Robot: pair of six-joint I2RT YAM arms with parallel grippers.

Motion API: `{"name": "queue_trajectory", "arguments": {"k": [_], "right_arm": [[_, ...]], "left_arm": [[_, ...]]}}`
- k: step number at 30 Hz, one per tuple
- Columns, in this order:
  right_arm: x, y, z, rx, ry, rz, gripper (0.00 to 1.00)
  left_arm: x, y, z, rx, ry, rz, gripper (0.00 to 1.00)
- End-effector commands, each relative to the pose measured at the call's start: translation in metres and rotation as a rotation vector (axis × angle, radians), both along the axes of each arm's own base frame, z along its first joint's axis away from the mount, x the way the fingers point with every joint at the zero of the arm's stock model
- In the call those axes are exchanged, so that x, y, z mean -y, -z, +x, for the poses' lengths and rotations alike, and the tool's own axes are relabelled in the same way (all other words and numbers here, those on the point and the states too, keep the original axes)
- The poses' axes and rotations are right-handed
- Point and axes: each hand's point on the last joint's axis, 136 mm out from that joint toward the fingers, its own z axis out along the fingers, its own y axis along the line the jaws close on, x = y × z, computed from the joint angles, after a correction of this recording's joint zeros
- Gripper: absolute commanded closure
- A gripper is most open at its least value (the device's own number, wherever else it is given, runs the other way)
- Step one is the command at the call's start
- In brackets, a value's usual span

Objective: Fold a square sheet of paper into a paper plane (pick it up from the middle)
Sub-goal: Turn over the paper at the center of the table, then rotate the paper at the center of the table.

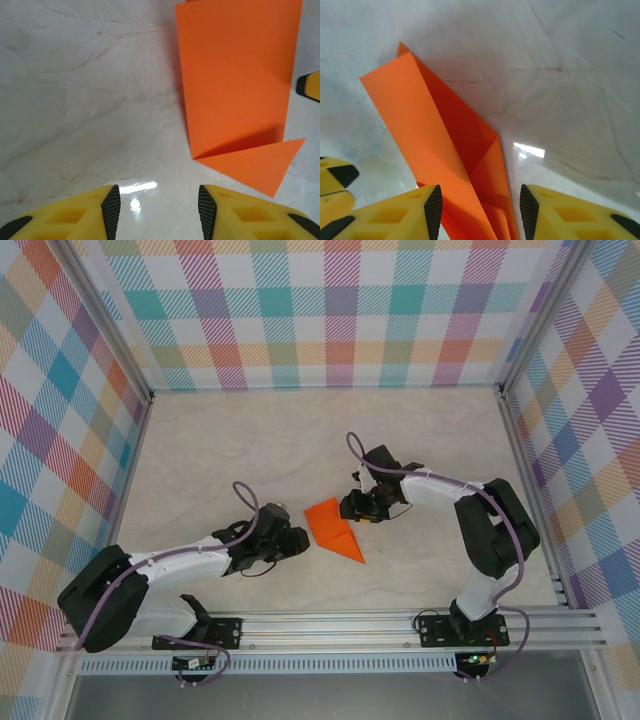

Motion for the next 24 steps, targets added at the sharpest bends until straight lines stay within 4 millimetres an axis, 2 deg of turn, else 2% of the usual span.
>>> {"name": "queue_trajectory", "arguments": {"k": [1, 4, 8, 11, 17, 21, 24], "right_arm": [[-0.022, -0.006, 0.006, -0.003, -0.057, 0.135, 0.54], [-0.027, 0.001, 0.007, -0.029, -0.06, 0.154, 0.57], [-0.025, 0.009, 0.009, -0.036, -0.035, 0.154, 0.69], [-0.02, 0.013, 0.01, -0.045, 0.013, 0.161, 0.79], [-0.005, 0.016, 0.008, -0.046, 0.135, 0.181, 0.92], [0.003, 0.018, 0.002, -0.049, 0.224, 0.2, 0.92], [0.013, 0.024, -0.002, -0.054, 0.323, 0.198, 0.89]], "left_arm": [[0.018, -0.015, 0.015, 0.034, 0.0, -0.059, 0.53], [0.021, -0.011, 0.018, 0.018, 0.004, -0.048, 0.53], [0.027, -0.008, 0.019, 0.005, 0.016, -0.047, 0.53], [0.029, -0.008, 0.02, 0.001, 0.024, -0.046, 0.53], [0.029, -0.009, 0.02, 0.002, 0.038, -0.033, 0.54], [0.029, -0.01, 0.018, 0.002, 0.047, -0.035, 0.54], [0.028, -0.01, 0.017, 0.0, 0.05, -0.033, 0.54]]}}
